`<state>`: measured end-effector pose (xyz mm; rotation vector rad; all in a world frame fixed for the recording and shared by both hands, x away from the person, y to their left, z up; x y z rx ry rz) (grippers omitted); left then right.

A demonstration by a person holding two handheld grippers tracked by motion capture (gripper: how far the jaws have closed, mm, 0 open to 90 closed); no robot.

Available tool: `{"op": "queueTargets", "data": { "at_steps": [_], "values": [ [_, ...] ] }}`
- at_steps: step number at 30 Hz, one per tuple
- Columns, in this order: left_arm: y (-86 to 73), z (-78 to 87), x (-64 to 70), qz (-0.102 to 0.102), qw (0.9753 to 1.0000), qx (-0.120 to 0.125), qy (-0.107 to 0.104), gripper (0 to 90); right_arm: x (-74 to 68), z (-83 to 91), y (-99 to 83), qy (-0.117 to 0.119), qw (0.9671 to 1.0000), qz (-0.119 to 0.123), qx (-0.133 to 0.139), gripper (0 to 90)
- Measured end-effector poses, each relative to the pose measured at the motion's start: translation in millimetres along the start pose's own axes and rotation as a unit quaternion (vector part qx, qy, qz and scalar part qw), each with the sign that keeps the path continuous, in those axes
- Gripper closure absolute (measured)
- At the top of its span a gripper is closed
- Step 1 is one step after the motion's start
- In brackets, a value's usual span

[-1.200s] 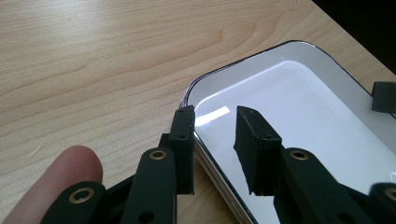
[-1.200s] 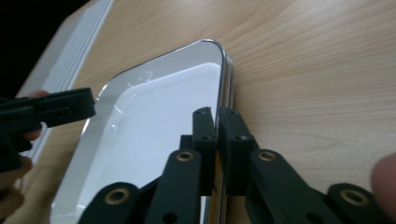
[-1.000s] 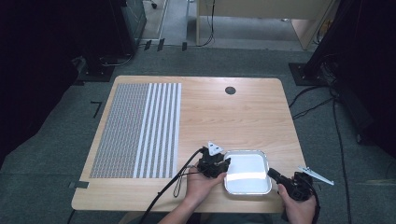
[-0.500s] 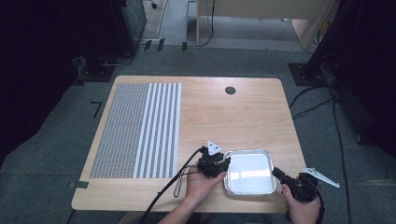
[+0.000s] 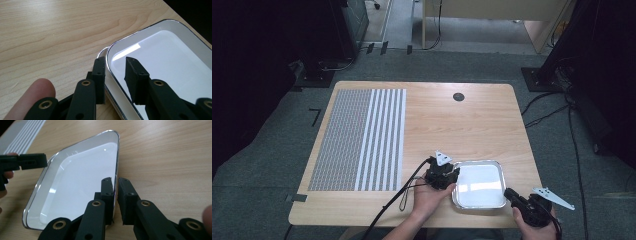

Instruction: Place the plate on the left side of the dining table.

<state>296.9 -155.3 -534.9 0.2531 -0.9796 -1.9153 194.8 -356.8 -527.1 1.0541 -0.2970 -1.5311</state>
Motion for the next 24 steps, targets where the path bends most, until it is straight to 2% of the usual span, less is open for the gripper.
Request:
{"op": "queueTargets", "data": {
  "at_steps": [3, 10, 16, 17, 19, 24],
  "values": [
    [-0.6, -1.3, 0.8, 0.000, 1.0000, -0.001, 0.000, 70.5, -0.2, -1.8, -3.6, -0.012, 0.9999, 0.009, -0.008, 83.6],
    [-0.7, -2.5, 1.4, -0.001, 1.0000, -0.001, 0.001, 70.6, -1.9, -4.7, -5.3, -0.019, 0.9997, -0.006, -0.015, 87.9],
    [-0.5, -2.5, 1.3, -0.001, 1.0000, -0.002, 0.000, 70.4, 0.0, -5.5, -5.7, -0.013, 0.9996, -0.022, -0.012, 89.1],
    [-0.4, -2.7, 1.1, -0.002, 1.0000, -0.002, -0.002, 70.4, 1.9, -6.3, -6.3, -0.008, 0.9992, -0.038, -0.013, 89.9],
    [0.0, -3.0, 0.6, -0.002, 1.0000, -0.002, -0.002, 70.5, 3.5, -6.9, -6.2, -0.002, 0.9989, -0.046, -0.013, 90.0],
    [0.1, -4.9, 2.4, 0.001, 1.0000, -0.005, -0.006, 70.4, 3.8, -6.9, -6.3, -0.002, 0.9991, -0.042, -0.012, 90.0]
  ]
}}
Point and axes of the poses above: each handheld gripper's, and its own axes: z roughly backward along the jaws, y roughly out of its top, x roughly to its right, the point moved 7 cm from there along -z, roughly forward along the jaws, and after that the axes turned 6 degrees about y, right-handed, at the moved point
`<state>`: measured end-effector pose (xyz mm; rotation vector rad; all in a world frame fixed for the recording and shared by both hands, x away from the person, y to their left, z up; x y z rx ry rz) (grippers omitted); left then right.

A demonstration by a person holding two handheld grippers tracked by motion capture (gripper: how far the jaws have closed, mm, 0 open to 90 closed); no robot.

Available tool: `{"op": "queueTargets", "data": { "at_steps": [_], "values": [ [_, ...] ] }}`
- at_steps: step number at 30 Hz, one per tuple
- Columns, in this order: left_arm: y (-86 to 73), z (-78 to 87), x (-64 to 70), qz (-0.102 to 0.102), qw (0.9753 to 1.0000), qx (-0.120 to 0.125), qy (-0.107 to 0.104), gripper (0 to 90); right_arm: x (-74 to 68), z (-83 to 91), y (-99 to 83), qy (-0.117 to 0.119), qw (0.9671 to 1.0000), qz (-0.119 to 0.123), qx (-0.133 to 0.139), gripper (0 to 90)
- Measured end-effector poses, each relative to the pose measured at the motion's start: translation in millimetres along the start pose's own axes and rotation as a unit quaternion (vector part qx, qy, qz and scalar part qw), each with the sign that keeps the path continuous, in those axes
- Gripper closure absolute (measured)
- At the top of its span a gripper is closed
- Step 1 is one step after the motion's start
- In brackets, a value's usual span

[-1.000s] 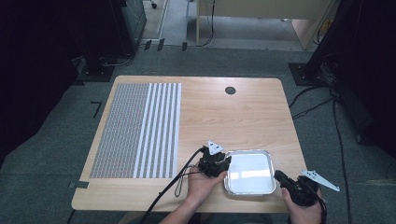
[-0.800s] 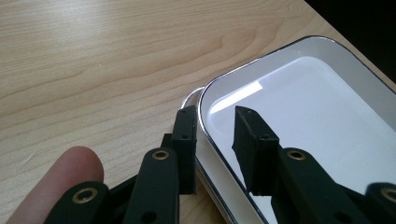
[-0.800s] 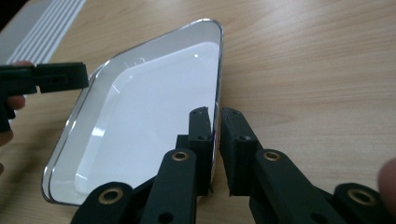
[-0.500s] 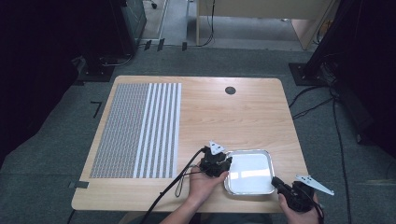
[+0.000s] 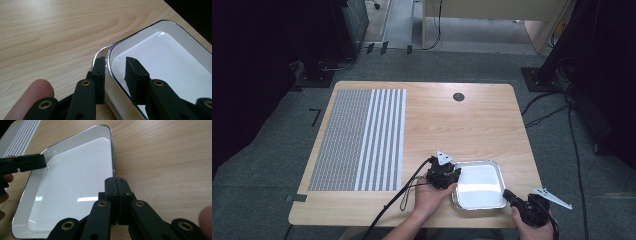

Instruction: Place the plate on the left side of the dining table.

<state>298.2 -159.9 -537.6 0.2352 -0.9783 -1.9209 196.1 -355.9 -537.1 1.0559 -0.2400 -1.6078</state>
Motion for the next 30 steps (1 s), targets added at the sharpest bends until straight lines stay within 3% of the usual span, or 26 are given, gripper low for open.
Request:
{"op": "queueTargets", "data": {
  "at_steps": [7, 12, 21, 30],
  "values": [
    [0.7, -2.6, 1.3, 0.005, 1.0000, -0.003, 0.001, 71.9, 1.5, -0.4, -0.2, 0.007, 0.9999, -0.007, -0.003, 90.0],
    [1.4, -2.9, -0.2, 0.015, 0.9998, -0.011, -0.003, 77.9, 1.8, 0.4, -0.1, 0.004, 1.0000, 0.000, 0.000, 90.0],
    [1.8, -1.2, -0.6, 0.012, 0.9997, -0.019, -0.007, 78.7, 0.5, 2.6, -0.6, 0.005, 1.0000, 0.003, -0.001, 90.0],
    [6.2, 1.9, -2.8, 0.022, 0.9995, -0.014, -0.018, 79.6, -3.1, 4.3, 0.9, 0.010, 0.9999, 0.006, 0.002, 90.0]
  ]
}}
Point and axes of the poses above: each handheld gripper's, and its own axes: z roughly backward along the jaws, y roughly out of its top, x roughly to its right, the point moved 7 cm from there along -z, roughly forward along the jaws, and after that the axes turned 6 degrees about y, right-handed, at the moved point
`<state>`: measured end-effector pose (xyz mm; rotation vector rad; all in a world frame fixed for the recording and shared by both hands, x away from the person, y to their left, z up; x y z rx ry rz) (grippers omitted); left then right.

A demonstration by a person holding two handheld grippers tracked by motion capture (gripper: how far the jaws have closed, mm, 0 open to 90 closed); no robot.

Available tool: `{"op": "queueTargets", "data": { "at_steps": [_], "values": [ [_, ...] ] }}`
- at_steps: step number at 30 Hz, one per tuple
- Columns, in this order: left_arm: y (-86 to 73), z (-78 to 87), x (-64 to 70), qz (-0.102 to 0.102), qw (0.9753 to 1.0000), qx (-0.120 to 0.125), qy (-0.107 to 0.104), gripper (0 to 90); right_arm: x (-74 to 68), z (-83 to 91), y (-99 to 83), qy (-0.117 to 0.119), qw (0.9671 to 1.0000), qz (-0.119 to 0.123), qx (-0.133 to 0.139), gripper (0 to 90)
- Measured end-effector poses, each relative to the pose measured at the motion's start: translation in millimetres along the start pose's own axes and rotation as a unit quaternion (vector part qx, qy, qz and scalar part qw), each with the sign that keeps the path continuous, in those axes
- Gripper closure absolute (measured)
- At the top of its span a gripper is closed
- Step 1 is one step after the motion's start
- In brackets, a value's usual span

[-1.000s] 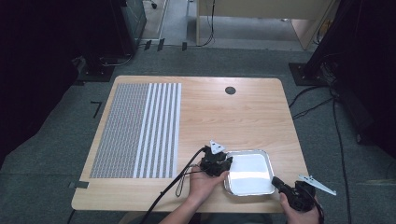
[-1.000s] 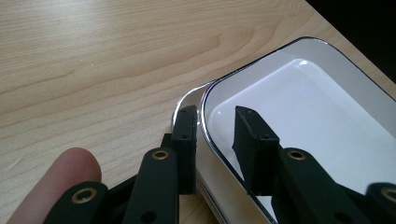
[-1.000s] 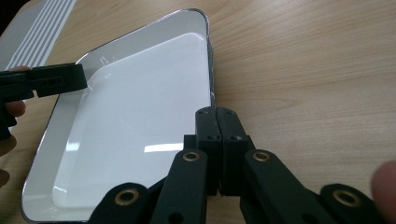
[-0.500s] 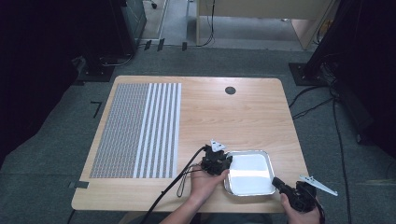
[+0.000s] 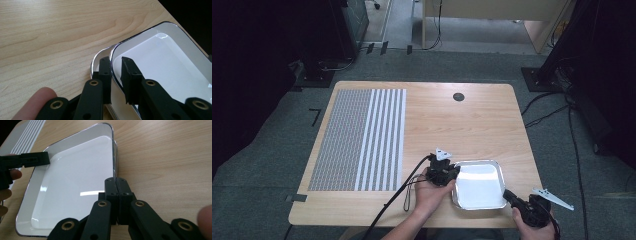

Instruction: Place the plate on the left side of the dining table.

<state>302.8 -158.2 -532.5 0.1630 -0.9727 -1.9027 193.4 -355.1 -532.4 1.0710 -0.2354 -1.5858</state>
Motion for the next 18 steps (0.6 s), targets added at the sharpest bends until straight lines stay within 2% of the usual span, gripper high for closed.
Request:
{"op": "queueTargets", "data": {
  "at_steps": [5, 11, 13, 18],
  "values": [
    [-0.7, 0.3, -0.9, -0.006, 1.0000, -0.002, 0.004, 79.7, -0.9, -0.4, -0.3, -0.001, 1.0000, 0.002, -0.001, 90.0],
    [1.9, 3.0, -3.0, -0.001, 1.0000, -0.002, 0.002, 80.2, -5.3, 0.1, 0.5, -0.003, 0.9999, 0.010, 0.002, 90.0],
    [3.5, 4.1, -5.3, 0.002, 1.0000, -0.003, 0.000, 80.6, -7.9, -0.8, 1.3, -0.007, 0.9999, 0.014, 0.006, 90.0],
    [5.3, 5.9, -11.7, -0.005, 0.9999, -0.008, 0.007, 81.1, -13.4, -4.7, 0.5, -0.008, 0.9999, 0.014, 0.005, 90.0]
  ]
}}
Point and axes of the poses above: each handheld gripper's, and its own axes: z roughly backward along the jaws, y roughly out of its top, x roughly to its right, the point moved 7 cm from there along -z, roughly forward along the jaws, and after that the axes turned 6 degrees about y, right-handed, at the moved point
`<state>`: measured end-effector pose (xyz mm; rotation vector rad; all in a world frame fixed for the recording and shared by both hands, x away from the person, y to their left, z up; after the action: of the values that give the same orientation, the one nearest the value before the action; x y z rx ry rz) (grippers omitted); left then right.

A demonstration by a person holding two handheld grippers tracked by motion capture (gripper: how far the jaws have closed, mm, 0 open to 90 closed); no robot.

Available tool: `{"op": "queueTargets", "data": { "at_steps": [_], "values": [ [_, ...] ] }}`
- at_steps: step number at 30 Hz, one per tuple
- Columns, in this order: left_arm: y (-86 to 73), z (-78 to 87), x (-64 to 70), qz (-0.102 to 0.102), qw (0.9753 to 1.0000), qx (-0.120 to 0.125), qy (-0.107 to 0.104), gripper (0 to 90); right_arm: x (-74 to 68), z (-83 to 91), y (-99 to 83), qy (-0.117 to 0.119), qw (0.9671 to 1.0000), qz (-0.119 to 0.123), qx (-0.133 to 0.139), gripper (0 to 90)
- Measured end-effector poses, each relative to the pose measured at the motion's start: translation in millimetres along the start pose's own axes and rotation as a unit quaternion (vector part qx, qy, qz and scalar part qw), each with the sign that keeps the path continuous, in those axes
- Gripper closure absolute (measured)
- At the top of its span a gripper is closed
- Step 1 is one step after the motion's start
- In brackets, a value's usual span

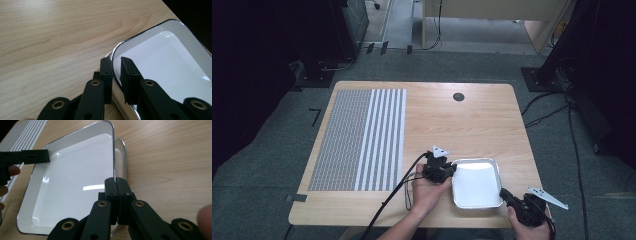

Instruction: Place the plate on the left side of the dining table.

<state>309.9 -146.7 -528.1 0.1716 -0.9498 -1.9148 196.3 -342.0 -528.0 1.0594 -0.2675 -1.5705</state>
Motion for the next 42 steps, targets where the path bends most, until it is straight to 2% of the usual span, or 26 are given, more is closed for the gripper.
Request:
{"op": "queueTargets", "data": {
  "at_steps": [3, 8, 19, 26, 34, 42],
  "values": [
    [1.1, 1.6, -3.9, 0.003, 1.0000, -0.003, -0.002, 81.9, -5.0, -3.8, -1.2, 0.000, 1.0000, 0.006, -0.004, 90.0],
    [3.6, 6.8, -12.8, 0.001, 1.0000, -0.007, 0.004, 82.5, -11.0, -9.5, -1.3, 0.004, 0.9999, 0.002, -0.011, 90.0],
    [7.6, 14.1, -29.2, 0.007, 0.9999, -0.010, 0.003, 82.9, -24.6, -21.0, 4.5, 0.008, 0.9996, 0.008, -0.025, 90.0],
    [10.4, 23.6, -45.5, 0.019, 0.9998, -0.007, 0.008, 83.2, -40.0, -30.6, 10.2, 0.015, 0.9992, 0.023, -0.030, 90.0],
    [13.1, 35.1, -62.3, 0.026, 0.9995, 0.001, 0.018, 83.9, -54.1, -43.0, 10.8, 0.022, 0.9985, 0.028, -0.041, 90.0],
    [13.5, 46.9, -81.7, 0.037, 0.9989, 0.009, 0.025, 84.7, -74.9, -57.6, 11.1, 0.030, 0.9976, 0.037, -0.050, 90.0]
  ]
}}
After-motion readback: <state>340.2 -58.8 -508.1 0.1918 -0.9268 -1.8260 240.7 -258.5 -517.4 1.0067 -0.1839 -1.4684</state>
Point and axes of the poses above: each handheld gripper's, and its own axes: z roughly backward along the jaws, y roughly out of its top, x roughly to its right, the point moved 7 cm from there along -z, roughly forward along the jaws, and after that the axes turned 6 degrees about y, right-handed, at the moved point
